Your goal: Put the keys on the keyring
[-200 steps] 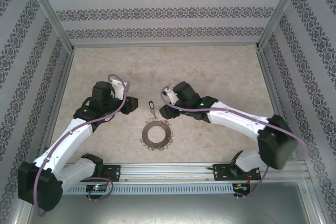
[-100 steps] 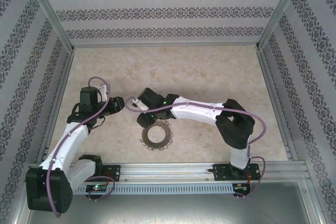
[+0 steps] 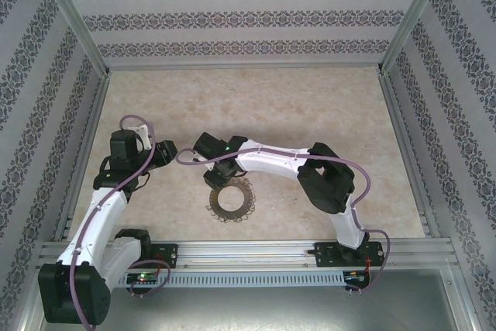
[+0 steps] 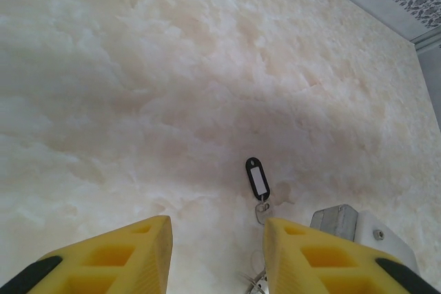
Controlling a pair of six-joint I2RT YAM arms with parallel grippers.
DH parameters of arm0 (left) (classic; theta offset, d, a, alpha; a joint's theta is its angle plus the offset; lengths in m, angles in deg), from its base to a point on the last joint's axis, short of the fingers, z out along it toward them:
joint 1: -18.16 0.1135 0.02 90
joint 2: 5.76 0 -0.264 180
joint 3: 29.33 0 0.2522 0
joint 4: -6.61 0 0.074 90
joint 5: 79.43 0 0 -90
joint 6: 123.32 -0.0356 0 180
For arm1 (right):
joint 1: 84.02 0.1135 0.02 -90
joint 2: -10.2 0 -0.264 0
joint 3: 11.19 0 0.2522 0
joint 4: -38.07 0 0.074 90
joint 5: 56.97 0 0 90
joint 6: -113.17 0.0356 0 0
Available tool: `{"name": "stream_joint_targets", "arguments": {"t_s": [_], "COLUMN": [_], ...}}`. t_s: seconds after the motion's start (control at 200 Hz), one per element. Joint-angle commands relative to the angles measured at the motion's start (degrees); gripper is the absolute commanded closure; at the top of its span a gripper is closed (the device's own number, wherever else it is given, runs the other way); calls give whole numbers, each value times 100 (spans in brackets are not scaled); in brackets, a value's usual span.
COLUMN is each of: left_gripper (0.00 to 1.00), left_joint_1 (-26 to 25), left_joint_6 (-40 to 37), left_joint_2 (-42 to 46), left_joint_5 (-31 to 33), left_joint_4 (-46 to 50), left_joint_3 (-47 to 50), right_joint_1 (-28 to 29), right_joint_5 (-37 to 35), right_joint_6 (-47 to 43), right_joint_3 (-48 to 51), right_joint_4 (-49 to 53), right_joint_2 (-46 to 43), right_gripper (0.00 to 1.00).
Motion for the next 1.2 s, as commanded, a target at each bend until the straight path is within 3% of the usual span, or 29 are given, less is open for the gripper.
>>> {"name": "stream_joint_targets", "arguments": {"t_s": [0.0, 0.465, 0.769, 1.199], "left_gripper": [60, 60, 61, 61], "left_joint_1": [68, 68, 68, 72], "left_joint_6": [-178, -218, -265, -399], "left_joint_2": [90, 118, 130, 264], "left_joint_5": [108, 125, 145, 212], "left_joint_4": [173, 201, 251, 432], "left_joint_3": [-97, -145, -196, -310], "right_joint_1": [93, 93, 67, -3], "right_joint_5": [-150, -130, -237, -170], "right_joint_6": [-62, -144, -149, -163], "right_joint_3": [-204, -386, -324, -177], "right_joint_4": [282, 316, 309, 136], "right_joint_2": [164, 492, 538, 569], "right_gripper": [64, 69, 81, 82]}}
